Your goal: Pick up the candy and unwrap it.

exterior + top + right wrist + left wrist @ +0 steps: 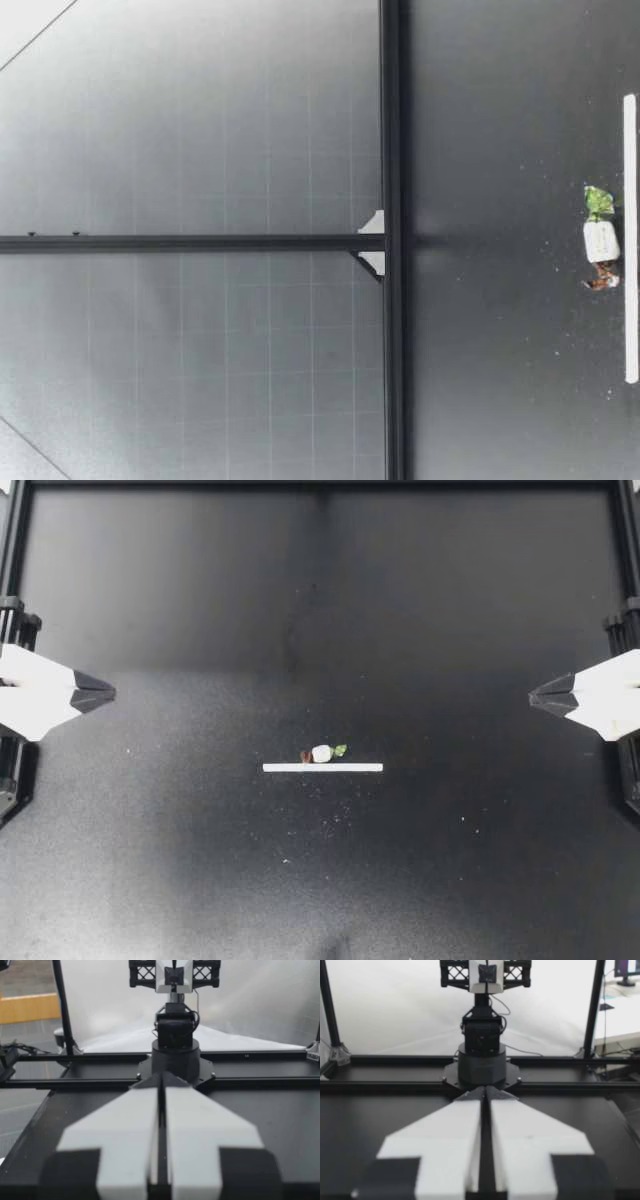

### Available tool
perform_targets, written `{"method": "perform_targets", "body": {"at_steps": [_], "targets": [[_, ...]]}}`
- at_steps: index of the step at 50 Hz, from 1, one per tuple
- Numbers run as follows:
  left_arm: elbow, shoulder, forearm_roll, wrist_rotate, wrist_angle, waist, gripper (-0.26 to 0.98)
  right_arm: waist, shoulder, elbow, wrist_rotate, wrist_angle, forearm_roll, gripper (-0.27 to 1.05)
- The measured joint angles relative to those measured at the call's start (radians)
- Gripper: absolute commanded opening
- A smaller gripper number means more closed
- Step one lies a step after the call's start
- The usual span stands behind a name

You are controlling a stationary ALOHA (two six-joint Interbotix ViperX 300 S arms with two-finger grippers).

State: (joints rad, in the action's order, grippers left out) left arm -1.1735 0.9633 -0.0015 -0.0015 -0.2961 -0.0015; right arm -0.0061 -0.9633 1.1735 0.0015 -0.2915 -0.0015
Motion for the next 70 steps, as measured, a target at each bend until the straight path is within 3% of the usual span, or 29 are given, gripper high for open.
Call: {"method": "perform_targets", "body": {"at_steps": [11,26,37,50,70], "targets": [[-0.018,-0.006,-0.002,0.012,-0.028,-0.006,-0.1,-0.002,0.057,-0.015,-0.006,-0.025,-0.003,-0.14],[-0.046,-0.028,-0.002,0.011,-0.058,-0.006,-0.1,-0.066,0.368,-0.17,-0.006,0.103,-0.003,-0.11],[-0.046,-0.031,0.0,0.012,-0.061,-0.006,-0.1,-0.081,0.555,-0.282,-0.008,0.244,-0.021,0.05],[-0.049,-0.032,0.0,0.014,-0.061,-0.006,-0.1,-0.083,0.792,-0.403,-0.008,0.368,-0.029,0.43],[-0.071,-0.032,-0.002,0.014,-0.061,-0.006,-0.1,-0.083,1.089,-0.6,-0.012,0.591,-0.034,0.45]]}}
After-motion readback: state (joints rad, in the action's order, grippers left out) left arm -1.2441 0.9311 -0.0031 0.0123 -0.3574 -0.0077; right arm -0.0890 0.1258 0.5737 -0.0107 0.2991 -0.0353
